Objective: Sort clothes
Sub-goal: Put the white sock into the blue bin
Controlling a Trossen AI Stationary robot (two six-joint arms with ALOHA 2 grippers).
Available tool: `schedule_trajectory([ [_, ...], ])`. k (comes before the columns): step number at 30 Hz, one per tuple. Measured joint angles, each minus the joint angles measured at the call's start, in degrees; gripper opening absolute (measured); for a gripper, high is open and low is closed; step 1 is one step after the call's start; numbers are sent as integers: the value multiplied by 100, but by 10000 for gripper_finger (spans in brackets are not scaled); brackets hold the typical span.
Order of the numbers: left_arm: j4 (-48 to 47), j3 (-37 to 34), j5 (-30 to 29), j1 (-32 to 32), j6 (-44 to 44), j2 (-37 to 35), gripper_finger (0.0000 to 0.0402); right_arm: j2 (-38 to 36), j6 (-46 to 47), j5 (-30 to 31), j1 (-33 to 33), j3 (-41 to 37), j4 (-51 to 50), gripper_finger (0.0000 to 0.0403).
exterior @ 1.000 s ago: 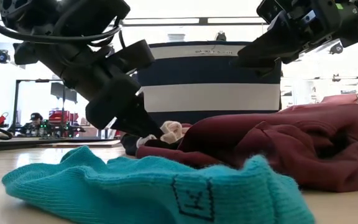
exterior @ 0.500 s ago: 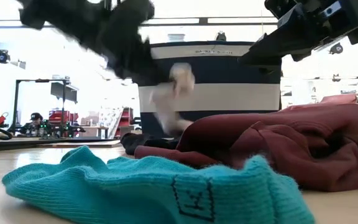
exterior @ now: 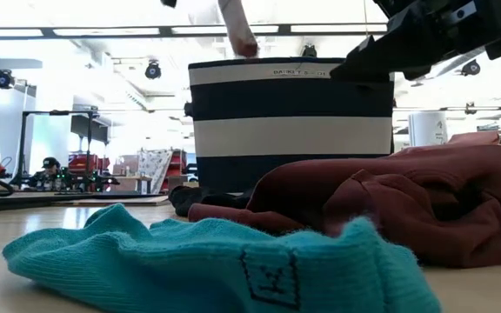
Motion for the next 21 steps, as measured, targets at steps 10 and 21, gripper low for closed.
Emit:
schedule_trajectory([
  [10, -507, 1265, 1005, 1448, 587, 106, 0, 11, -97, 11, 0, 2, 5, 111],
  [21, -1966, 2430, 2478, 2546, 144, 1333, 17, 48, -75, 11, 0, 2, 4, 91],
])
